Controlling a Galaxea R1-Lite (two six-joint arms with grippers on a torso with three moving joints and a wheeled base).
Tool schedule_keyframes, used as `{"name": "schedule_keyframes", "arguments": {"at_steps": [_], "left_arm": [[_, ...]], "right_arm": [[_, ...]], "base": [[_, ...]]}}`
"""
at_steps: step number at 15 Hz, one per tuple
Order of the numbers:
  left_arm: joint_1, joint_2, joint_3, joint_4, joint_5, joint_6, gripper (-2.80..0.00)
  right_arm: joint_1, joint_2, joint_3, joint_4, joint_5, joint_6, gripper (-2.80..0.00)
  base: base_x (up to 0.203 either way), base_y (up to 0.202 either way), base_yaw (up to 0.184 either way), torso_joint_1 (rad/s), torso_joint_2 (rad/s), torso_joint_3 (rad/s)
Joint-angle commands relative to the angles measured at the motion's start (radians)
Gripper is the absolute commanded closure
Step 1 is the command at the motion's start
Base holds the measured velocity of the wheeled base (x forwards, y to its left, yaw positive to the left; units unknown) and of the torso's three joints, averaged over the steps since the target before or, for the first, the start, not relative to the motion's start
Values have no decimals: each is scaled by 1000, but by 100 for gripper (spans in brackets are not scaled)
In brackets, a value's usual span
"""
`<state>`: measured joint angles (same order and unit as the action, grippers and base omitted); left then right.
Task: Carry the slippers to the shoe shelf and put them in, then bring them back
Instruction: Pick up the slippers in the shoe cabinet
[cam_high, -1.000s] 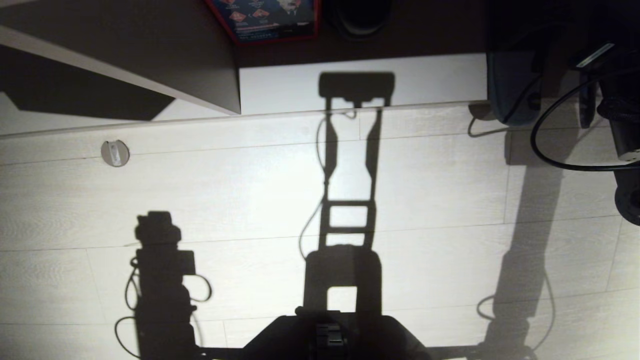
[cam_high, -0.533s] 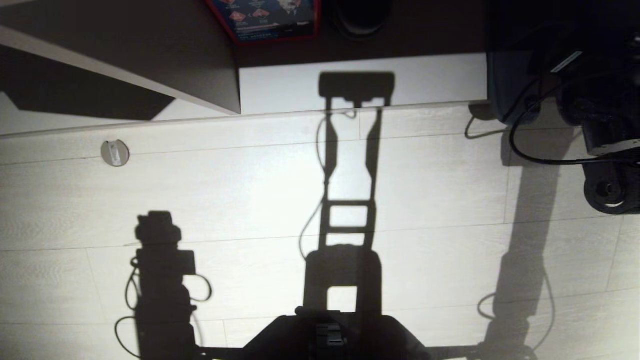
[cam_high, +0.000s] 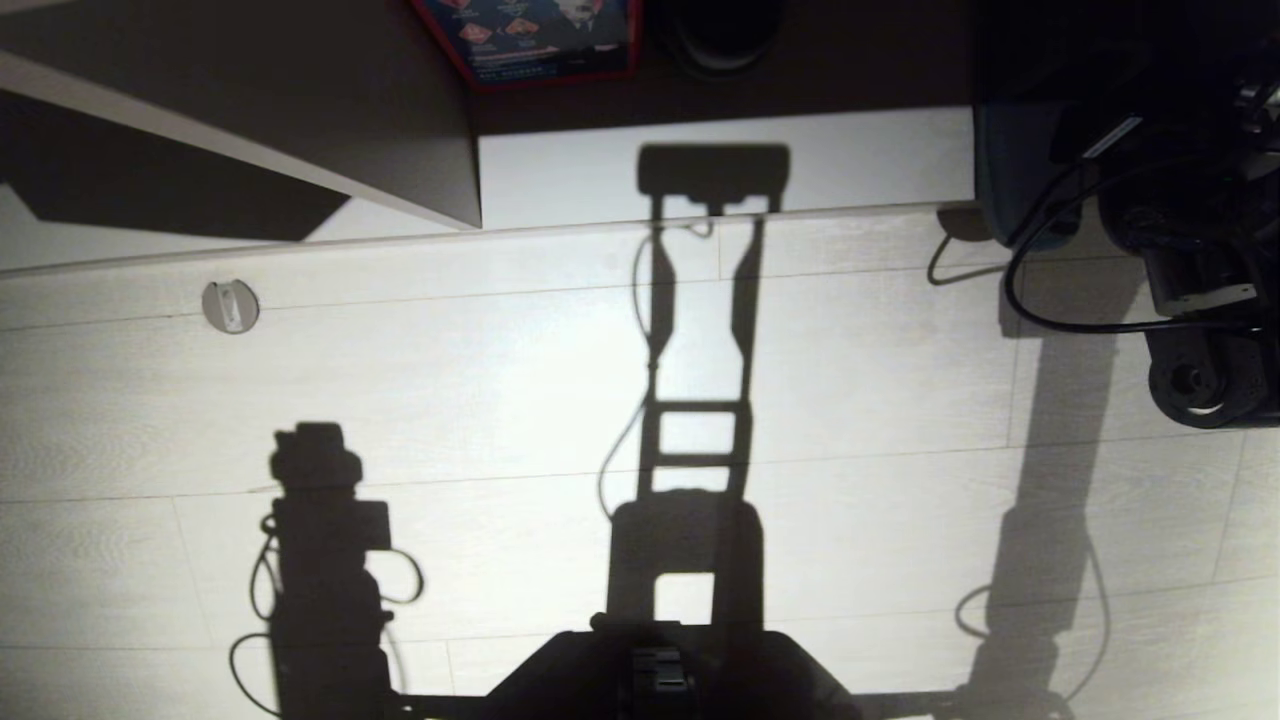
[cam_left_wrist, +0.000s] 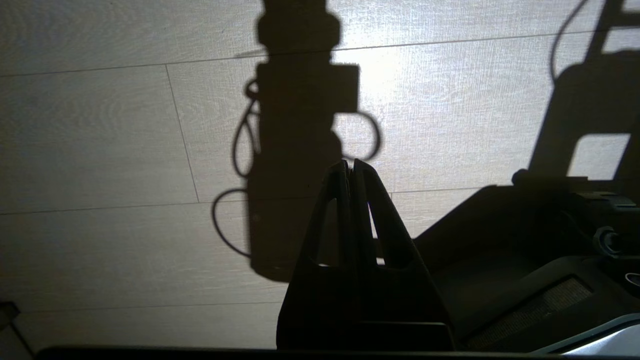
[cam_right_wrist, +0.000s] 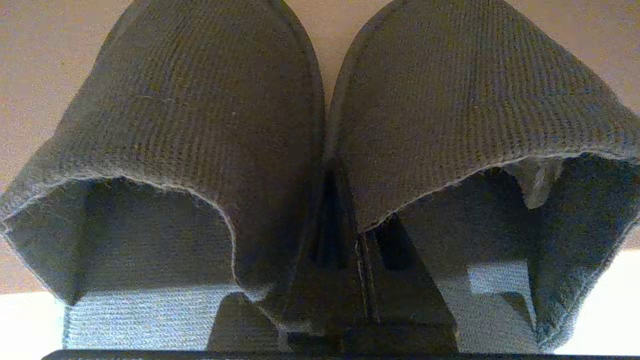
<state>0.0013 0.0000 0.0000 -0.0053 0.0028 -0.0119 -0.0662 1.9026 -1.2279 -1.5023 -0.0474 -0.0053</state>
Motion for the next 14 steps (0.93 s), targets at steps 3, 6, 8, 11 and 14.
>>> {"name": "schedule_keyframes", "arguments": {"at_steps": [3,6,8,11,14], "left_arm": [[0,0,0,-1,-1,0,0],[0,0,0,-1,-1,0,0],[0,0,0,-1,0,0,0],[0,0,0,-1,0,0,0],[0,0,0,-1,-1,0,0]], "right_arm": [[0,-2,2,-7,-2,2,-280],[0,-8,8,-7,-2,5,-280],[2,-11,10,-7,-2,5,-280],[0,-21,19,-6,-1,7,-280],[0,-50,41,-1,0,8,-280]], "base": [[0,0,0,0,0,0],[0,0,0,0,0,0],[0,0,0,0,0,0],[0,0,0,0,0,0],[0,0,0,0,0,0]]}}
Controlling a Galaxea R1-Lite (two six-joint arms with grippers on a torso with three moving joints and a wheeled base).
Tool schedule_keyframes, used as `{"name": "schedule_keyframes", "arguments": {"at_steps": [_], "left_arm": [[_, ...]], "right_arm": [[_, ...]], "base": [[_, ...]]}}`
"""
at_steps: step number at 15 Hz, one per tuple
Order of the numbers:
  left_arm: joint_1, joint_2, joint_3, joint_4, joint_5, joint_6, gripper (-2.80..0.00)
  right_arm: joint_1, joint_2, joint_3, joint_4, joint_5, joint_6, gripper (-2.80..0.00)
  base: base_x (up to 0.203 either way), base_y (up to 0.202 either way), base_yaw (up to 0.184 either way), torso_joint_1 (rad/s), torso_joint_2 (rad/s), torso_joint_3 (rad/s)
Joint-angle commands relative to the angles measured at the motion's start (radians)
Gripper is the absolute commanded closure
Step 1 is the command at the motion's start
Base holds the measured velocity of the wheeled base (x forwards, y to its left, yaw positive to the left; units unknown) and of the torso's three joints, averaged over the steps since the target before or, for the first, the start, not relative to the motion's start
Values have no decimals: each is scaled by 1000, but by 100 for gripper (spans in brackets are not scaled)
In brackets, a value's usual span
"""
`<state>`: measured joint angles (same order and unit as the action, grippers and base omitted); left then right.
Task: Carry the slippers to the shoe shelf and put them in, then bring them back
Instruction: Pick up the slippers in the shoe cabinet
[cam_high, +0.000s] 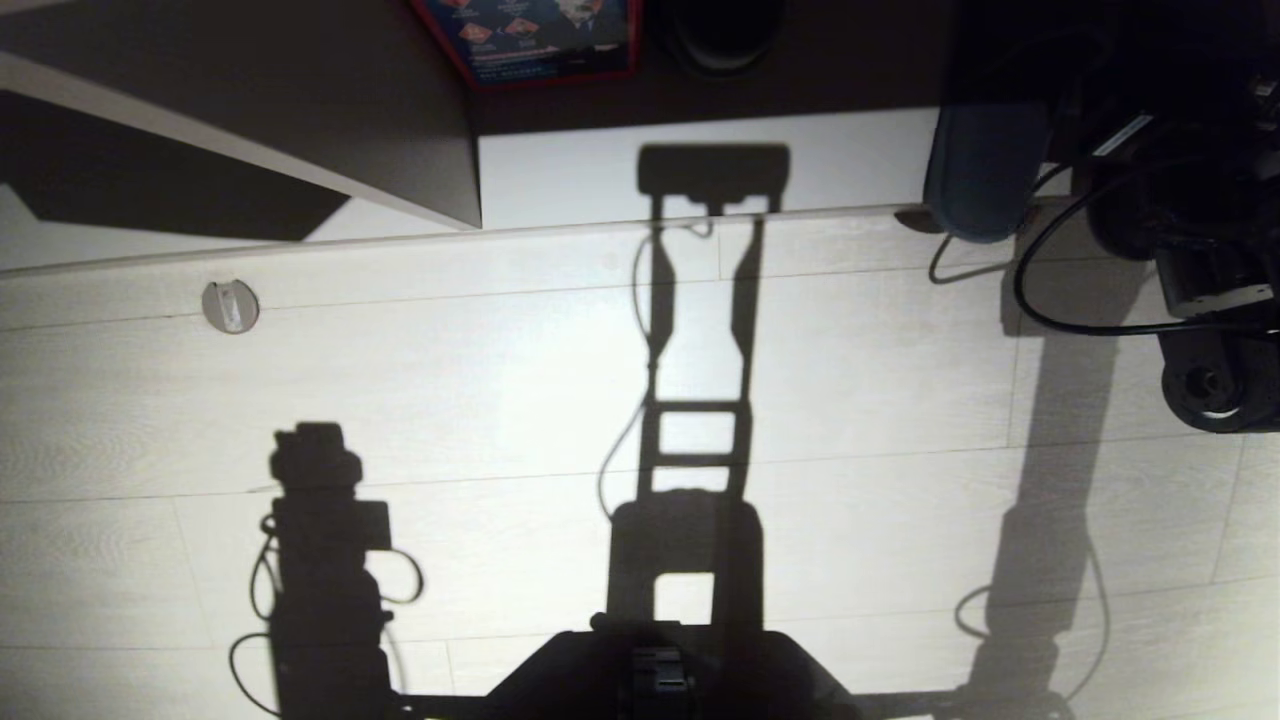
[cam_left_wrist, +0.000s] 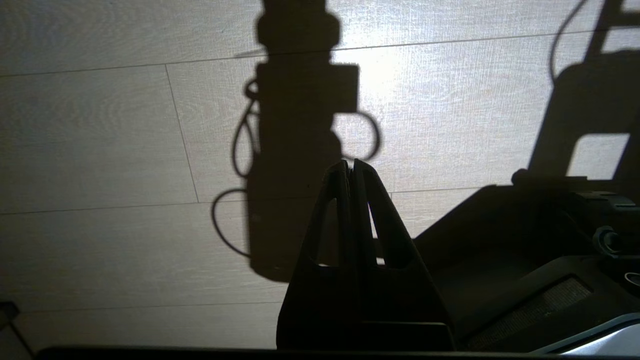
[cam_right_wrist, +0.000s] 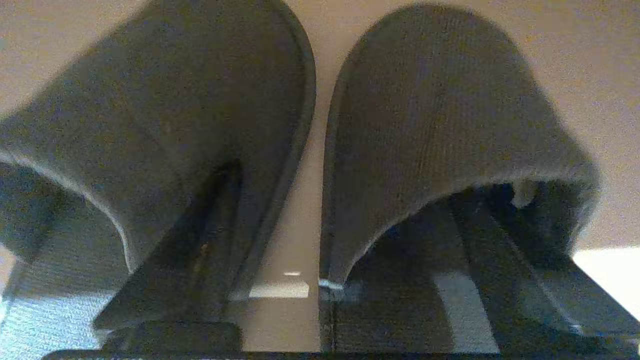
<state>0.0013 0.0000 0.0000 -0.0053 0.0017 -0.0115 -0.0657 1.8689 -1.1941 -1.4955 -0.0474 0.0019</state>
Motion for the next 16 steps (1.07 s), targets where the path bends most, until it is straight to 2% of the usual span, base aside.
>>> {"name": "schedule_keyframes", "arguments": {"at_steps": [1,16], "left_arm": [[0,0,0,-1,1,-1,0],[0,0,0,-1,0,-1,0]], "right_arm": [[0,-17,8,-8,0,1,-280],[-2,-155,209,26,-2,1,-280]], "base": [[0,0,0,0,0,0],[0,0,0,0,0,0]]}}
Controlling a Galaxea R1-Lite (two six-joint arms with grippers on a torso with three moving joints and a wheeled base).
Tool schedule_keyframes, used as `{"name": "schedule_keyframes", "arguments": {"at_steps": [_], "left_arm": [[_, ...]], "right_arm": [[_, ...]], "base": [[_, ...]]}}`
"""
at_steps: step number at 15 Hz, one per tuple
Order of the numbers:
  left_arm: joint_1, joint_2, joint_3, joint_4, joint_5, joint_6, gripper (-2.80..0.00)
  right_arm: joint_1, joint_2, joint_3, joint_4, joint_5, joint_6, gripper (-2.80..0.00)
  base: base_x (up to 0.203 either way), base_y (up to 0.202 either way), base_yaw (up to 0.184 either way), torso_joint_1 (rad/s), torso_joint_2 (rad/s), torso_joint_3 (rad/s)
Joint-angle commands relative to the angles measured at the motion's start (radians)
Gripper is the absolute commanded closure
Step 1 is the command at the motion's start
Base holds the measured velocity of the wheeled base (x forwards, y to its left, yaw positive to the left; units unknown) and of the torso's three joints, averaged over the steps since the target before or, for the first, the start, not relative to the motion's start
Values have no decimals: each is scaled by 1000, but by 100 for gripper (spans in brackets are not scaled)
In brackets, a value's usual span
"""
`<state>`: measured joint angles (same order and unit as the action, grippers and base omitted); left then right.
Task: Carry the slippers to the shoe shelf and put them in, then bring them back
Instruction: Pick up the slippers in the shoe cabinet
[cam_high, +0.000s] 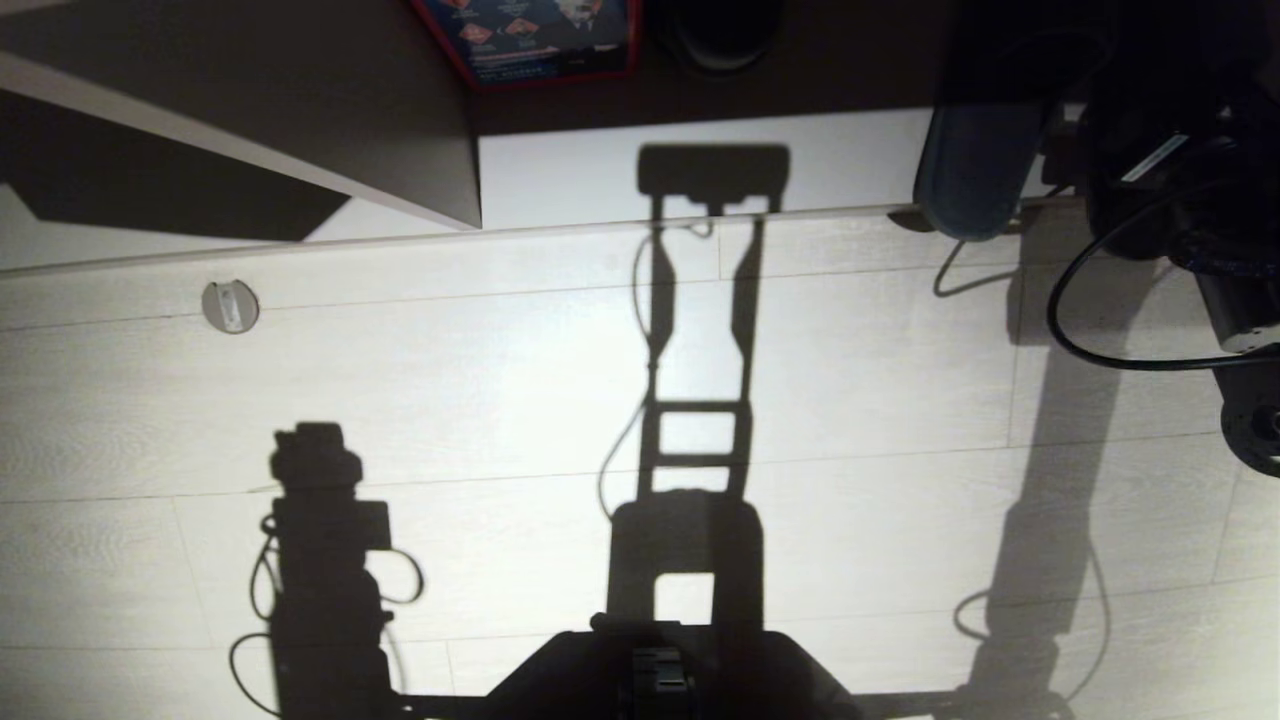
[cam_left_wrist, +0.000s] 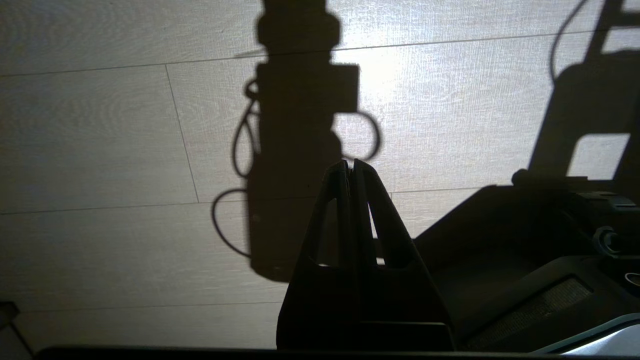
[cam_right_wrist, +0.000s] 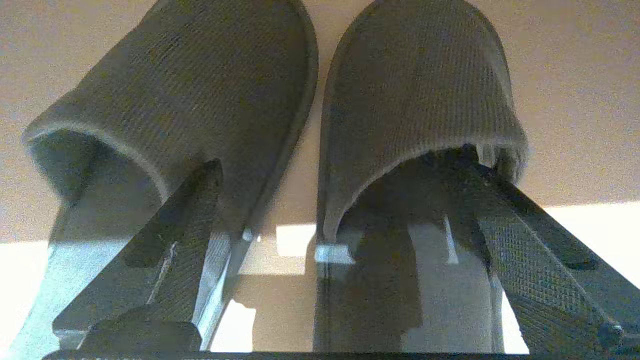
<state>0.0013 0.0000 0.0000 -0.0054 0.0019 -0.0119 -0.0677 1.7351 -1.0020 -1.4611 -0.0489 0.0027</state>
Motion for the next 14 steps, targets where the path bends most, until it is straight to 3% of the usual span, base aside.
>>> {"name": "schedule_keyframes", "arguments": {"at_steps": [1,14], "left_arm": [[0,0,0,-1,1,0,0],[0,0,0,-1,1,0,0]], "right_arm": [[0,-32,37,-8,0,-1,-280],[30,-75,162,39,-2,5,-280]], "base": [[0,0,0,0,0,0],[0,0,0,0,0,0]]}}
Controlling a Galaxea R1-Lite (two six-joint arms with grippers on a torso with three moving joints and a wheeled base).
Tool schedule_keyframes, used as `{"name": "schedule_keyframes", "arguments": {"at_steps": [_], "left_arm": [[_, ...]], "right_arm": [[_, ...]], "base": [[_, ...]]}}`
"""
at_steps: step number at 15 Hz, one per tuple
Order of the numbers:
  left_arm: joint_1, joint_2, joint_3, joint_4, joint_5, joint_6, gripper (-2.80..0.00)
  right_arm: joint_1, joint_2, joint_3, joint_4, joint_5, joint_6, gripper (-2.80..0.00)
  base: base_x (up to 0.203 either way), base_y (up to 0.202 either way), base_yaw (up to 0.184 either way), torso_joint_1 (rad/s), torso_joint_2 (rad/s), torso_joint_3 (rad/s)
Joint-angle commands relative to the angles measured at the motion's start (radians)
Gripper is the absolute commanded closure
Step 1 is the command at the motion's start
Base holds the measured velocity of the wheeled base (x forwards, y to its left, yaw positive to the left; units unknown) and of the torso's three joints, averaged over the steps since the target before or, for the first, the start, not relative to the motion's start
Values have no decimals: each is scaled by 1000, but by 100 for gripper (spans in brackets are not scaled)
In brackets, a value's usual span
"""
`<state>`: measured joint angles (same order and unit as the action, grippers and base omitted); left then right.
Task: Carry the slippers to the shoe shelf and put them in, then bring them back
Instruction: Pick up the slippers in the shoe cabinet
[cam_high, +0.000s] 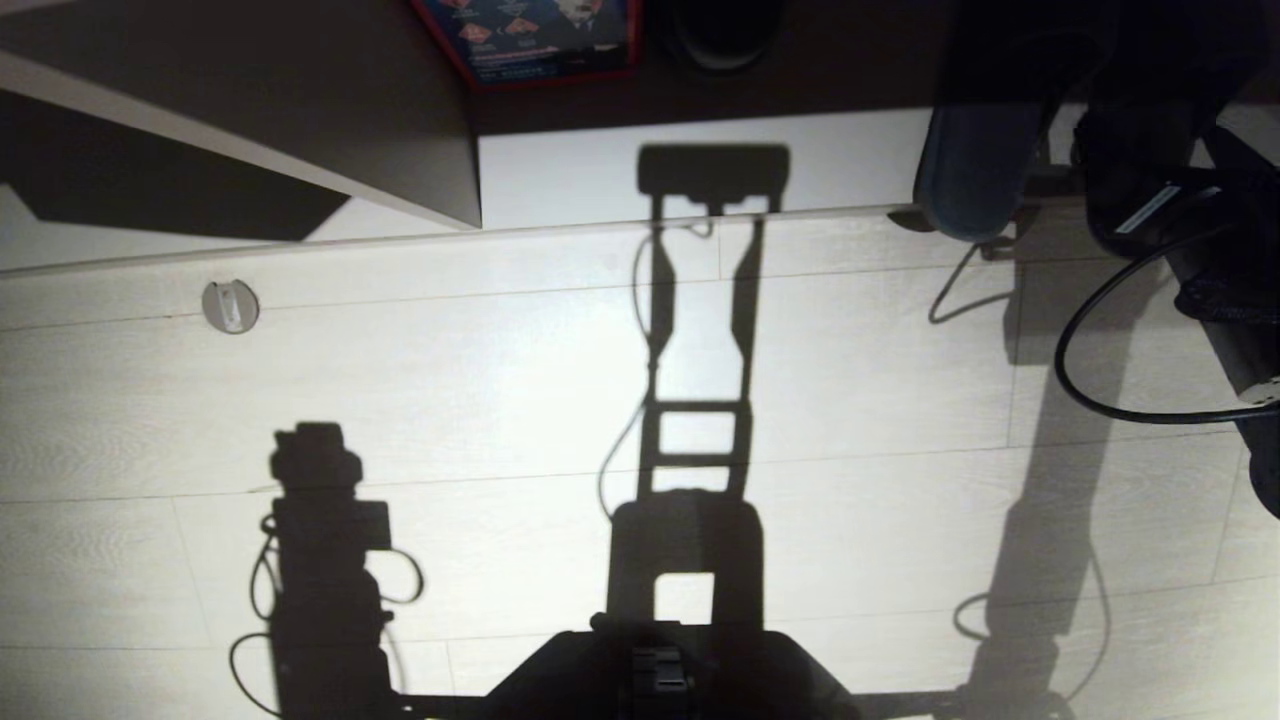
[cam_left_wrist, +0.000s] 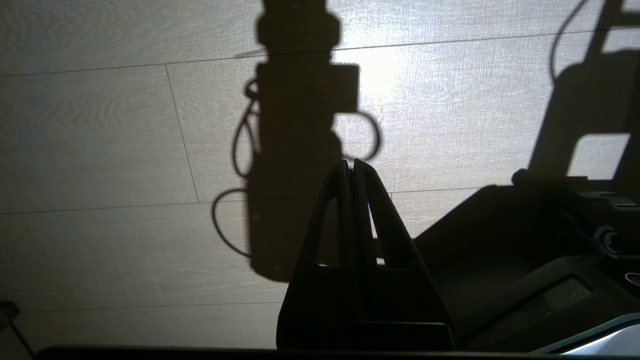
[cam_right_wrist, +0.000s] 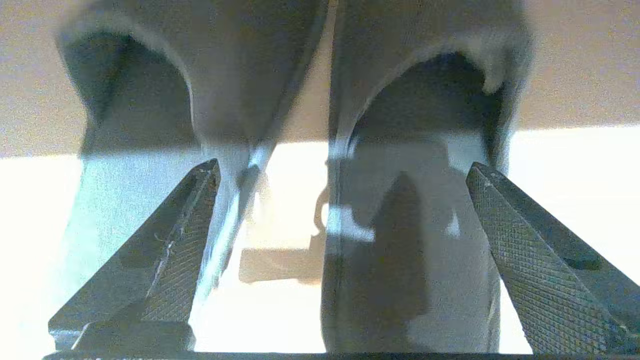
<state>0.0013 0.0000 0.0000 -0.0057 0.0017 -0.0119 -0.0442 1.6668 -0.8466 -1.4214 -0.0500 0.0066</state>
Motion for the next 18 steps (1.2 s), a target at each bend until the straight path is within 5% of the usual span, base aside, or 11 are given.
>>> {"name": "schedule_keyframes", "arguments": {"at_steps": [1,18], "left_arm": [[0,2,0,0,1,0,0],[0,0,0,0,0,0,0]], "right_arm": [[13,-8,9,0,-1,4,-280],[70,42,-93,-65,2,-17,-280]], "base": [[0,0,0,0,0,0],[0,0,0,0,0,0]]}}
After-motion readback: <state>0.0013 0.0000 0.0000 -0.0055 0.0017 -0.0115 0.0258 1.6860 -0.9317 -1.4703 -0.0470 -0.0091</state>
